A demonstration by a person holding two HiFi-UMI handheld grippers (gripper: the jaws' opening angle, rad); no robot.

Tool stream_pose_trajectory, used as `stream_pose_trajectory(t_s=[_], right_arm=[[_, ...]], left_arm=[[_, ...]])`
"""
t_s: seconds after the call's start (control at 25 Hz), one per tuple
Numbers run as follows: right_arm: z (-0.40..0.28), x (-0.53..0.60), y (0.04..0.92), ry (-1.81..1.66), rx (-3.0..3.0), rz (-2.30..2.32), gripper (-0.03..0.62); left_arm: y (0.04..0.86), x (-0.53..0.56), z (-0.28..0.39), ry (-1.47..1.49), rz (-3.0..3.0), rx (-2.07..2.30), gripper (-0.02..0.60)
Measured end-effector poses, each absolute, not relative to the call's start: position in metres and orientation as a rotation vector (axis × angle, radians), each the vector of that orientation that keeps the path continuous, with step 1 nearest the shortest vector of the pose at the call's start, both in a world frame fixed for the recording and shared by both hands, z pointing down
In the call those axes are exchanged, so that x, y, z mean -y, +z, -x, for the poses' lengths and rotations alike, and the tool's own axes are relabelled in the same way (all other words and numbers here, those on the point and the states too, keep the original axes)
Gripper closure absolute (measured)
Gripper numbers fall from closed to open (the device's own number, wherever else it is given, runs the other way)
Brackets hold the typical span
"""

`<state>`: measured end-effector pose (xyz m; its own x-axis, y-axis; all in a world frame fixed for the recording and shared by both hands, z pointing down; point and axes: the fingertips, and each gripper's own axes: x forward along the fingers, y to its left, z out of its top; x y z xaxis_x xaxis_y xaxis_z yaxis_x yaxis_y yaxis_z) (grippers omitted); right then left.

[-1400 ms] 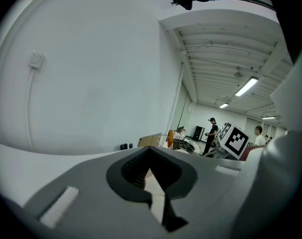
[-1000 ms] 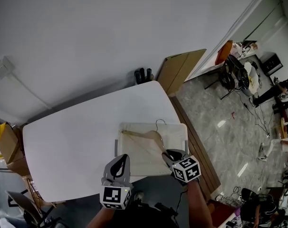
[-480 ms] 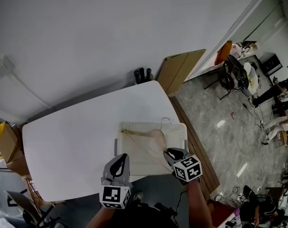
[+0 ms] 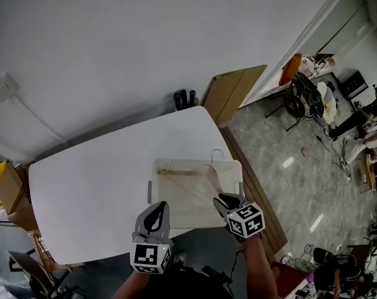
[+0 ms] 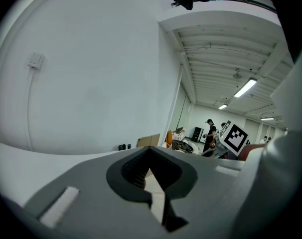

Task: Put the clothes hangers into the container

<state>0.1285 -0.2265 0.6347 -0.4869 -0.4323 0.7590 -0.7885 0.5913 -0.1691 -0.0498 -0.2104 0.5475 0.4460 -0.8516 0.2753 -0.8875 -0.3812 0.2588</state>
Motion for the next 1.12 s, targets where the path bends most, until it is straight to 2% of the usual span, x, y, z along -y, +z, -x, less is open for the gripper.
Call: stream_pose_trajectory(t_s=[0.2,0.44,1.12], right_arm=[[-0.132,0.221,0.630,0.674,2.139,-0.974,0.508],[-0.139,0.216,0.623,0.679,2.130,-1.036,0.577],[-0.137,0.186,0.594,0.647,2.186,-1.129,0.579]], left_arm=[[0.543,0.206,0.045,0.129,-2.344,1.477,0.574],[0.534,0.199,0.040,0.119,-2.362,1.480,0.574],[0.508,0.170,0.023,0.099,-2.416,1.497,0.574]])
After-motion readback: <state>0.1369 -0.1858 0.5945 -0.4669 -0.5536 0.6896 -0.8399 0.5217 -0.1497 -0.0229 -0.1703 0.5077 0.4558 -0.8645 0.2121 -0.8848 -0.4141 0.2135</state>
